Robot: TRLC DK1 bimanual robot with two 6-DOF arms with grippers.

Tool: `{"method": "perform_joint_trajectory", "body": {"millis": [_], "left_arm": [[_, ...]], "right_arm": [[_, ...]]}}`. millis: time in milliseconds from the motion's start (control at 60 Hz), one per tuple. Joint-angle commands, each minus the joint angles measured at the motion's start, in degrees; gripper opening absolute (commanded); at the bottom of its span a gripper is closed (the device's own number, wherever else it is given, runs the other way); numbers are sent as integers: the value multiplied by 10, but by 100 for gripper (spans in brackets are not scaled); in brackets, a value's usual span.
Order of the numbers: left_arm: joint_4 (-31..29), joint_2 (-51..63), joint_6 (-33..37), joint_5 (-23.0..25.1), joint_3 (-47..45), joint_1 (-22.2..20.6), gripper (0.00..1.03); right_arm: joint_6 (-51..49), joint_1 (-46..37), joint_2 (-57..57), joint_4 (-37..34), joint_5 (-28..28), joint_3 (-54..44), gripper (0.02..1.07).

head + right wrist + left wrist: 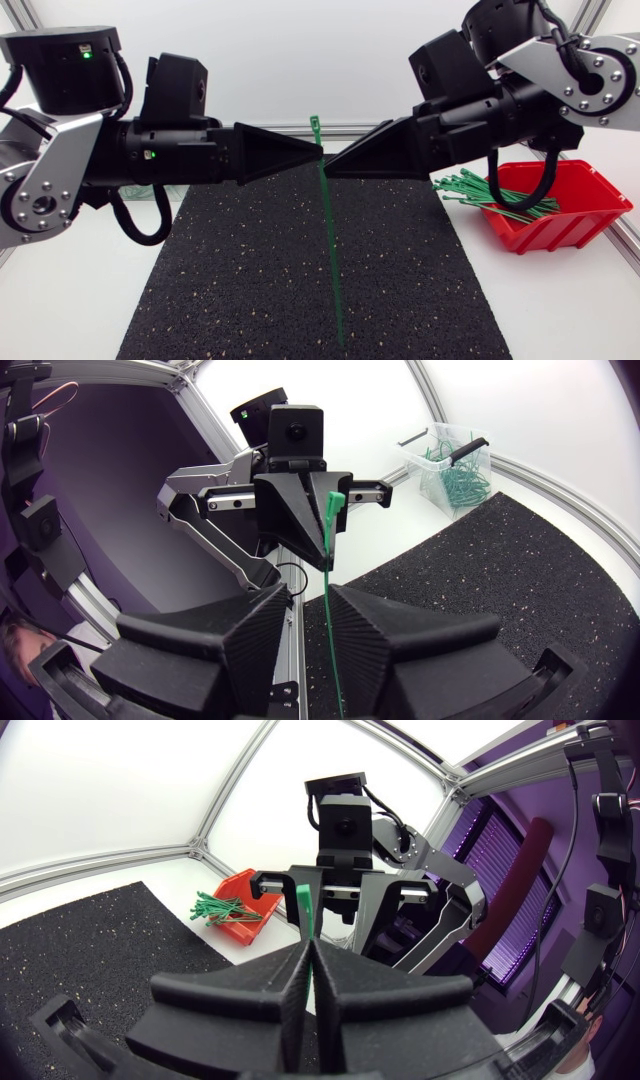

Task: Take a green cable tie from the red box, thread the tail through the head to close it, then place it in the transparent bin on the left.

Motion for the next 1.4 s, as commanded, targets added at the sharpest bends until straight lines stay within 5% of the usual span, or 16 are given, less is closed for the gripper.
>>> {"method": "perform_joint_trajectory", "body": {"millis": [0, 267, 400, 650, 1000, 1383], "left_arm": [[0, -9, -16, 12, 11, 4, 4], [3, -10, -25, 19, 13, 3, 4], [4, -11, -26, 22, 13, 4, 4], [14, -18, -33, 24, 10, 6, 4], [65, -33, -73, 24, -1, 15, 38], [91, -22, -70, 18, -10, 12, 41]], "right_arm": [[-4, 7, 10, 6, 3, -16, 31], [-10, 23, 18, 7, 14, -19, 25], [-11, 24, 19, 8, 15, -19, 8], [-11, 25, 11, 8, 14, -23, 8], [-9, 24, -4, 8, 10, -23, 8], [19, 10, -18, 29, -12, -19, 8]]}}
